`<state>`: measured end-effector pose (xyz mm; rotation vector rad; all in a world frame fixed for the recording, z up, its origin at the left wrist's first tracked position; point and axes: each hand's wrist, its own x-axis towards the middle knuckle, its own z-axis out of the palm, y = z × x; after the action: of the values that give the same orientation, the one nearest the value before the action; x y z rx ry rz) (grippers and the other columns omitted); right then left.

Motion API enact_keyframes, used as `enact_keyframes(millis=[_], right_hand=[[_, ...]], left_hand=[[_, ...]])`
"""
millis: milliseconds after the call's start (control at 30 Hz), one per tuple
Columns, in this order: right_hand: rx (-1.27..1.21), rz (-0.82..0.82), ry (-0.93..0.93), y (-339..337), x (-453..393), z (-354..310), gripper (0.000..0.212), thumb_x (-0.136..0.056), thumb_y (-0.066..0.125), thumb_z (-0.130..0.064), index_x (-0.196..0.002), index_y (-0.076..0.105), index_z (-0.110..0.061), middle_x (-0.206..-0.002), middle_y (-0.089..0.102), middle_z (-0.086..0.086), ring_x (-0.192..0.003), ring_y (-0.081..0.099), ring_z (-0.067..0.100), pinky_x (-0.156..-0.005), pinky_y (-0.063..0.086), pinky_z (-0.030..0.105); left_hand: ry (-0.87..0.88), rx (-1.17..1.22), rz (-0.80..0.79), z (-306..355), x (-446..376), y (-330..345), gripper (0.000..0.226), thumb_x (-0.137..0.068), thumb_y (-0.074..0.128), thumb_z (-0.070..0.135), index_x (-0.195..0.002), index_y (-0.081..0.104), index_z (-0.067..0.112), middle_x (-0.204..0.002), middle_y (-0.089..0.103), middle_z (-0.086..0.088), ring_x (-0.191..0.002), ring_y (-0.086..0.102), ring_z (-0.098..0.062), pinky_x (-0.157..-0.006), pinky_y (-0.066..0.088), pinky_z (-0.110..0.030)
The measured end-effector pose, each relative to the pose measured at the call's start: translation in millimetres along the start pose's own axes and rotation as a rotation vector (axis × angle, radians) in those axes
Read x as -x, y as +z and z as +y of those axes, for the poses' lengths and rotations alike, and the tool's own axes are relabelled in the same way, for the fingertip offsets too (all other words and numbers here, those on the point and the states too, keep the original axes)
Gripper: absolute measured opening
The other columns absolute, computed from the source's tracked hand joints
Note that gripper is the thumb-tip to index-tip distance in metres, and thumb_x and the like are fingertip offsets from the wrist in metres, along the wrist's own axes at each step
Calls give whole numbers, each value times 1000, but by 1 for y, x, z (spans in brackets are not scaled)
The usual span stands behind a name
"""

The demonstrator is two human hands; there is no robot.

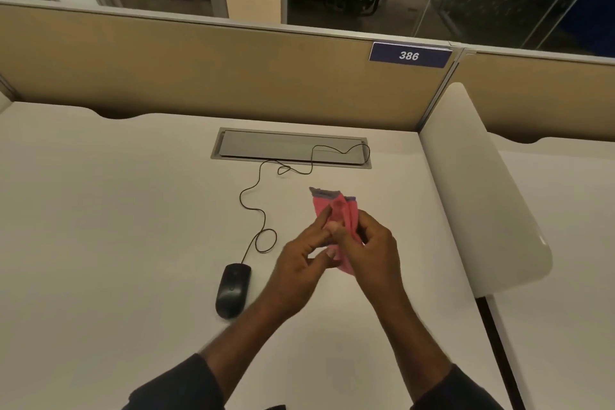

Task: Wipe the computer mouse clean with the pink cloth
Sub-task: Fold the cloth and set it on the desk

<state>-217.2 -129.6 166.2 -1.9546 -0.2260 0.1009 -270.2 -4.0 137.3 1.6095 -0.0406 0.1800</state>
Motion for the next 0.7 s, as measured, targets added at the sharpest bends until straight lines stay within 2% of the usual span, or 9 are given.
enact_keyframes(millis=[100, 167, 267, 300, 367, 433, 500, 600, 700], right_hand=[[37, 31, 9, -5, -9, 2, 12, -99, 59, -26, -97, 70, -29, -80, 71, -12, -73, 66, 7, -66, 56, 28], [4, 4, 26, -11, -16, 1, 15, -98, 58, -17, -95, 71, -23, -81, 72, -7, -75, 67, 14, -68, 56, 37], [-182, -78, 95, -23, -25, -5, 16, -98, 59, -14, -100, 73, -22, -93, 75, 3, -89, 71, 26, -76, 58, 42], [-262, -101, 120, -29, -27, -6, 16, -98, 60, -15, -102, 74, -22, -96, 76, 2, -91, 71, 25, -76, 59, 40], [-426, -147, 160, -41, -32, -8, 17, -97, 60, -17, -106, 75, -18, -101, 76, 5, -92, 72, 24, -77, 60, 37], [-575, -176, 189, -53, -38, -4, 21, -92, 62, -19, -108, 75, -14, -104, 76, 10, -91, 72, 22, -76, 59, 35], [-632, -177, 213, -65, -46, 4, 25, -89, 63, -23, -109, 75, -13, -106, 75, 11, -92, 72, 21, -75, 58, 34], [-573, -137, 259, -81, -56, 23, 27, -88, 64, -29, -110, 75, -17, -107, 75, 10, -92, 72, 22, -73, 58, 35], [-491, -73, 274, -89, -64, 47, 24, -94, 62, -28, -111, 74, -18, -109, 75, 11, -96, 72, 25, -79, 59, 39]], left_hand=[[-21, 126, 41, -4, -2, -1, 42, -95, 55, 12, -135, 60, 26, -153, 45, 6, -124, 60, -19, -87, 59, -42], [-90, 201, 225, -8, -5, -2, 40, -91, 60, 5, -126, 66, 22, -138, 60, -2, -109, 69, -24, -85, 60, -47], [-263, 13, 466, -25, -12, -8, 42, -88, 72, 13, -123, 63, 33, -126, 65, 12, -104, 68, -11, -95, 54, -42], [-344, 16, 467, -30, -14, -11, 47, -87, 75, 21, -128, 58, 35, -131, 62, 13, -108, 65, -8, -98, 52, -40], [-511, 221, 369, -38, -20, -15, 59, -83, 75, 42, -137, 53, 30, -136, 59, 5, -115, 62, -12, -100, 51, -41], [-612, 515, 214, -41, -24, -19, 55, -81, 70, 56, -126, 65, 24, -126, 68, -4, -108, 67, -18, -89, 55, -37], [-628, 674, 167, -40, -28, -20, 45, -83, 66, 55, -109, 76, 20, -110, 74, -8, -94, 71, -19, -75, 57, -35], [-562, 619, 194, -43, -38, -21, 35, -82, 72, 50, -96, 78, 19, -97, 73, -10, -81, 69, -21, -65, 57, -34], [-511, 431, 158, -44, -49, -23, 29, -81, 75, 41, -101, 77, 21, -94, 74, -7, -81, 68, -20, -65, 57, -32]])
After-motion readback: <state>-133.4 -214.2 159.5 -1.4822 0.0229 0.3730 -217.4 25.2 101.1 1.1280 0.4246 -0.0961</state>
